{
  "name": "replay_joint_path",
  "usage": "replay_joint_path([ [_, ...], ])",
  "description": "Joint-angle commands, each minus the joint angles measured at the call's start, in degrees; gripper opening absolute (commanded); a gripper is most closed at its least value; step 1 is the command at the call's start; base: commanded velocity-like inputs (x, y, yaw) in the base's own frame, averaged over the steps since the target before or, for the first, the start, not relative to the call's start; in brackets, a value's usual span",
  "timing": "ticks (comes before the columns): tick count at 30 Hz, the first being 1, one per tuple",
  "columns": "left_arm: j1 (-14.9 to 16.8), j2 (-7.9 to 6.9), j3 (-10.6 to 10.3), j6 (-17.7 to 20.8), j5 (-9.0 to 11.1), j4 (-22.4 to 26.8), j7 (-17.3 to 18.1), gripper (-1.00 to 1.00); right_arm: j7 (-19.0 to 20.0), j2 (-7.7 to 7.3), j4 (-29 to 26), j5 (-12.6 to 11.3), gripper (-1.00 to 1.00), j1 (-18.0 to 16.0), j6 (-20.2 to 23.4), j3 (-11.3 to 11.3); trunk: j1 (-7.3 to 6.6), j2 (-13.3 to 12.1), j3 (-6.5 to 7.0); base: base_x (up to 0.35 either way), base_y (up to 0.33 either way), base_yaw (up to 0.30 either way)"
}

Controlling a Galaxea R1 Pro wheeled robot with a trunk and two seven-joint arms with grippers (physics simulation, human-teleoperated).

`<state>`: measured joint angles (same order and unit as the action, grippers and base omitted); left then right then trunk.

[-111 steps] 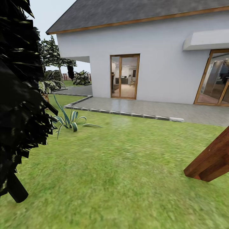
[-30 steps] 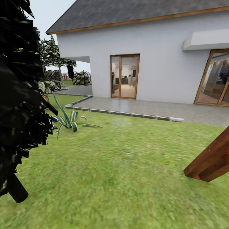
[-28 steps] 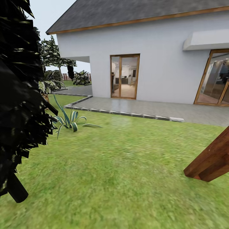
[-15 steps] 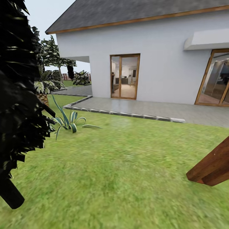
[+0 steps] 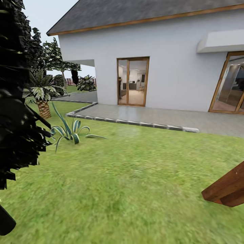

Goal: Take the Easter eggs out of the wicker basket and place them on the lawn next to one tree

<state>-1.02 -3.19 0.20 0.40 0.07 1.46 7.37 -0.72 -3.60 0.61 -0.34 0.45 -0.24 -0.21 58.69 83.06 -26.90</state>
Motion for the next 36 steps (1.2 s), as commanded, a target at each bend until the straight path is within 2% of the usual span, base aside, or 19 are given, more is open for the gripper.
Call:
replay_joint_path([
  [1, -0.04, -0.03, 0.04, 0.04, 0.01, 0.12, 0.19, 1.00, -0.07, 0.00, 0.01, -0.02, 1.00, -0.01, -0.03, 0.00, 0.04, 0.02, -0.03, 0.315, -0.008, 0.000],
  [36, -0.04, 0.02, 0.12, 0.02, 0.10, 0.12, 0.10, 1.00, -0.07, -0.04, 0.01, 0.43, 1.00, -0.01, 0.06, 0.12, 0.04, 0.02, -0.03, 0.321, 0.000, 0.000],
])
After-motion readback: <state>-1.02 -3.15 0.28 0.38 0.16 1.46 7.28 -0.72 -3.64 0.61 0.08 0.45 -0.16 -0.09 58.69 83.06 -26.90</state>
